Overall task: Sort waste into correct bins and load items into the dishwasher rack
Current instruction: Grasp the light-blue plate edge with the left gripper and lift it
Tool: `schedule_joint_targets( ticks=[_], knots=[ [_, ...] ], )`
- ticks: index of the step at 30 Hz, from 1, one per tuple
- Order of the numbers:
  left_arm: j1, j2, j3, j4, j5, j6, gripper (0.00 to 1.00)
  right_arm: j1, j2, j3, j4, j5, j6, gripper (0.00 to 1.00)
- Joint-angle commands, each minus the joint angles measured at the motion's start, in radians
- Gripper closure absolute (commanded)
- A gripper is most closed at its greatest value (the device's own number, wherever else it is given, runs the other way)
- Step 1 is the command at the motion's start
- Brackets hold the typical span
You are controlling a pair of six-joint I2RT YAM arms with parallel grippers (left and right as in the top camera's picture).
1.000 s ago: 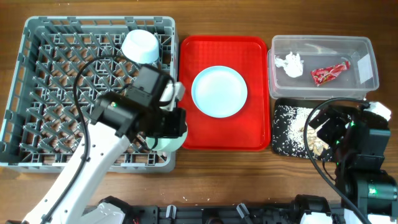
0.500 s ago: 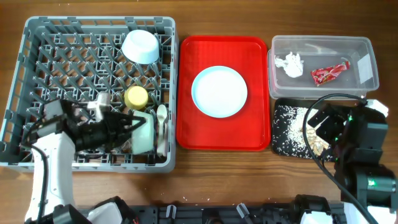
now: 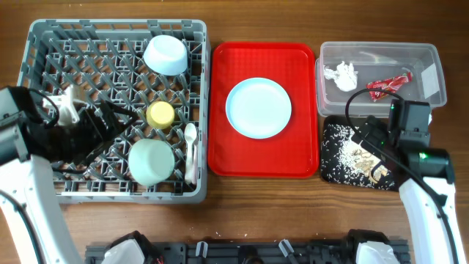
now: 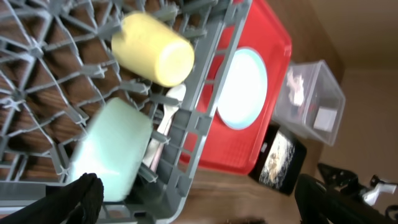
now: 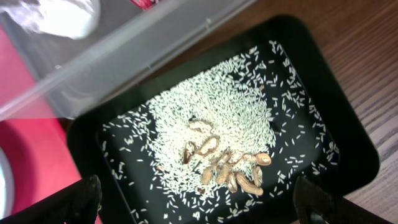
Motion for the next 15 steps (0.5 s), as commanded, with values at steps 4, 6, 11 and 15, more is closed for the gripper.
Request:
schedule_joint_targets(
  ticks=[4, 6, 11, 15],
  knots=[
    [-0.293, -0.085, 0.016, 0.18, 0.015, -0.211, 0.0, -0.001, 0.249, 0.01, 0.063, 0.01, 0.006, 0.0],
    [-0.431, -0.055, 0.016, 0.293, 0.013, -0.278, 0.07, -0.001, 0.317, 0.01, 0.124, 0.01, 0.006, 0.0],
    [-0.893, 0.15, 0.016, 0.623, -0.391, -0.382, 0.63, -0.001, 0.414, 0.01, 0.307, 0.01, 0.006, 0.0],
    [-1.16, 0.428, 0.016, 0.871, -0.728, -0.381, 0.63, -0.001, 0.416, 0.01, 0.388, 0.01, 0.006, 0.0]
  ],
)
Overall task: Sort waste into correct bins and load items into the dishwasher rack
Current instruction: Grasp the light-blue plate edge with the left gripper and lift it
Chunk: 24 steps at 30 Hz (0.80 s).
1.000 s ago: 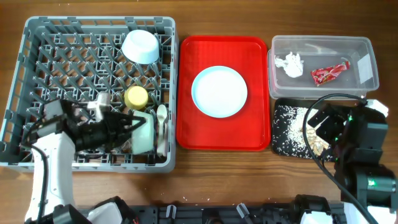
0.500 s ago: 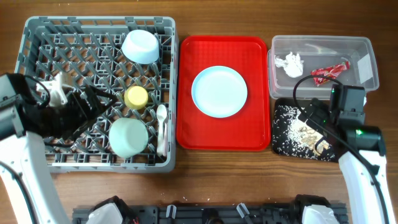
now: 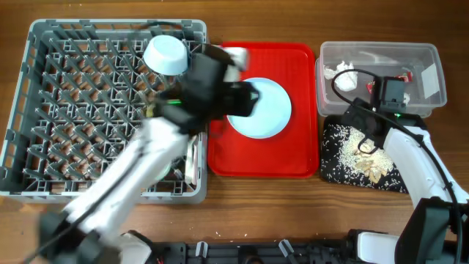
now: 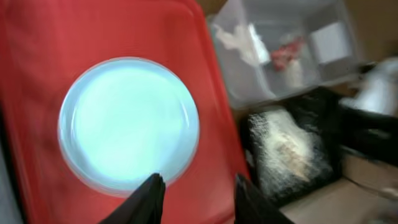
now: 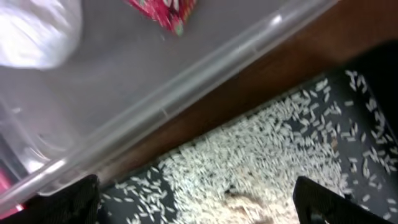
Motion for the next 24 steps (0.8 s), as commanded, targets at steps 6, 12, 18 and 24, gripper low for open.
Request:
schedule_joint_targets(
  ticks=[6, 12, 18, 24],
  knots=[
    [-0.243, 0.518, 0.005, 0.473, -0.291, -0.02, 0.59, -0.002, 0.013, 0.01, 0.041, 0.01, 0.006, 0.0],
    [-0.242, 0.631, 0.005, 0.506, -0.291, -0.02, 0.61, -0.002, 0.013, 0.01, 0.041, 0.01, 0.006, 0.0],
    [-0.242, 0.474, 0.005, 0.483, -0.291, -0.02, 0.96, -0.002, 0.013, 0.01, 0.041, 0.01, 0.006, 0.0],
    [-0.126, -0.201, 0.005, 0.341, -0.159, -0.032, 0.96, -0.002, 0.013, 0.01, 0.041, 0.01, 0.006, 0.0]
  ],
)
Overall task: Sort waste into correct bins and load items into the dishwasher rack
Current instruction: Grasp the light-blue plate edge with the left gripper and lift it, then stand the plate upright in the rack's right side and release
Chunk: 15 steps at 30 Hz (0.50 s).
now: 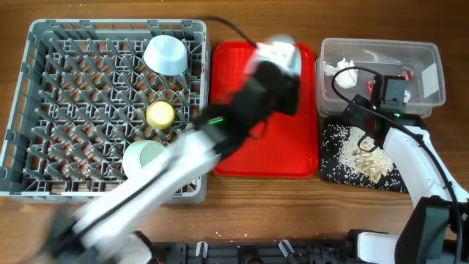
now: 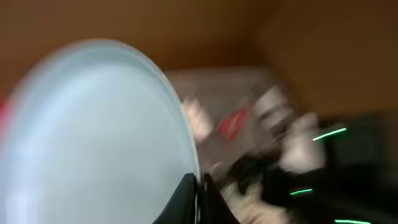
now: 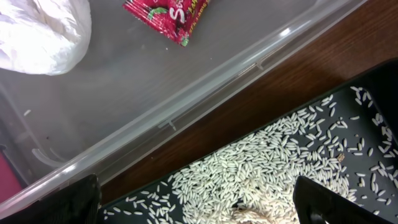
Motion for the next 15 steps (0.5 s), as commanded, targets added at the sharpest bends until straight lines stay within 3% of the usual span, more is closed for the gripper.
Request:
schedule_joint_targets(
  ticks=[1, 3, 4, 7, 11, 15],
  knots=[
    [0.167, -0.288, 0.005, -0.106, 0.191, -0.045, 0.96, -0.001, 0.009, 0.01, 0.002, 0.01, 0.006, 0.0],
    [0.394, -0.365, 0.005, -0.206, 0.464, -0.122, 0.96, -0.001, 0.01, 0.01, 0.002, 0.01, 0.006, 0.0],
    [0.55, -0.366, 0.005, -0.229, 0.695, -0.166, 0.96, -0.001, 0.01, 0.01, 0.002, 0.01, 0.006, 0.0],
    [0.868, -0.249, 0.005, -0.231, 1.149, -0.312, 0.96, -0.001, 0.01, 0.01, 0.002, 0.01, 0.006, 0.0],
    [1.007, 0.007, 0.005, -0.101, 1.407, -0.456, 0.96, -0.001, 0.009, 0.01, 0.002, 0.01, 0.006, 0.0],
    [1.009, 0.162, 0.005, 0.032, 1.397, -0.601, 0.96, -0.001, 0.009, 0.01, 0.002, 0.01, 0.006, 0.0]
  ],
)
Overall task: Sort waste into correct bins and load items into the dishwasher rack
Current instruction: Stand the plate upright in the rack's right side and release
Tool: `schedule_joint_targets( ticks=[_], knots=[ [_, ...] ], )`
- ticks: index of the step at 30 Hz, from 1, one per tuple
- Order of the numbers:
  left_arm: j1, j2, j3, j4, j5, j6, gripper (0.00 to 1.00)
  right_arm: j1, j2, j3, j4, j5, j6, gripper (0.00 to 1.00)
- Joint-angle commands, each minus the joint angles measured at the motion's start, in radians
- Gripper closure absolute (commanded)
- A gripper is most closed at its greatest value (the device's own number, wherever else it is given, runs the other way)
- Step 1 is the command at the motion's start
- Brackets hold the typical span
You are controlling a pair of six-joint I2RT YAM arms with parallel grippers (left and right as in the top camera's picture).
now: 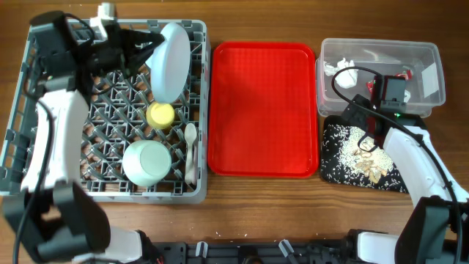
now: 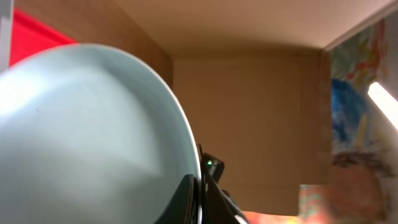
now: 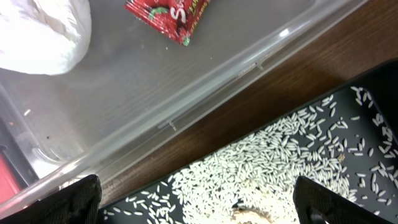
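Observation:
A pale blue plate (image 1: 170, 62) stands on edge over the back right part of the grey dishwasher rack (image 1: 44, 110). My left gripper (image 1: 150, 42) is shut on its rim. In the left wrist view the plate (image 2: 93, 137) fills the left side, pinched between my black fingers (image 2: 189, 199). My right gripper (image 3: 196, 205) is open and holds nothing, hovering over the near wall of the clear bin (image 1: 381, 70) and the black tray of rice and peanuts (image 1: 359, 158). Whether the plate touches the rack is unclear.
The red tray (image 1: 264, 110) lies bare between rack and bin. In the rack sit a yellow cup (image 1: 160, 115), a pale green cup (image 1: 146, 163) and a white spoon (image 1: 190, 150). The bin holds a crumpled tissue (image 1: 343, 67) and a red wrapper (image 3: 168, 18).
The left arm has gone from above the red tray's back right to the rack's back, plate still in its gripper and now on edge. The right arm has not moved.
First the plate lay on the red tray, my left gripper open over the rack and the right over the black tray. Then the left was open above the plate and the right at the bin's wall. Later the left held the plate aloft; now it holds it at the rack.

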Motion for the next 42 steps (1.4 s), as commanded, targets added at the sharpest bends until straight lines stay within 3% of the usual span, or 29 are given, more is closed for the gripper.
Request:
schedule_joint_targets(
  ticks=[1, 12, 21, 23, 25, 26, 35, 38, 42],
  knots=[
    [0.001, 0.067, 0.0, 0.047, 0.027, -0.119, 0.96, -0.001, 0.009, 0.01, 0.003, 0.01, 0.006, 0.0],
    [-0.164, 0.08, 0.0, -0.007, -0.4, -0.173, 0.96, -0.001, 0.009, 0.01, 0.003, 0.01, 0.006, 0.0],
    [-0.161, 0.193, -0.002, -0.009, -0.476, -0.135, 0.95, -0.001, 0.009, 0.01, 0.003, 0.01, 0.006, 0.0],
    [-0.156, 0.196, -0.002, 0.005, -0.466, -0.089, 0.8, -0.001, 0.009, 0.01, 0.003, 0.01, 0.006, 0.0],
    [-0.137, 0.186, -0.002, 0.076, -0.394, -0.064, 0.49, -0.001, 0.01, 0.01, 0.003, 0.01, 0.006, 0.0],
    [-0.115, 0.172, -0.002, 0.129, -0.34, -0.065, 0.0, -0.001, 0.01, 0.01, 0.003, 0.01, 0.006, 0.0],
    [-0.055, -0.087, 0.0, 0.142, -0.308, -0.061, 0.0, -0.001, 0.01, 0.01, 0.003, 0.01, 0.006, 0.0],
    [-0.057, -0.257, -0.001, 0.036, -0.299, -0.012, 0.0, -0.001, 0.01, 0.01, 0.003, 0.01, 0.006, 0.0],
    [-0.057, -0.344, -0.001, 0.037, -0.299, -0.012, 0.0, -0.001, 0.009, 0.01, 0.003, 0.01, 0.006, 0.0]
  ],
)
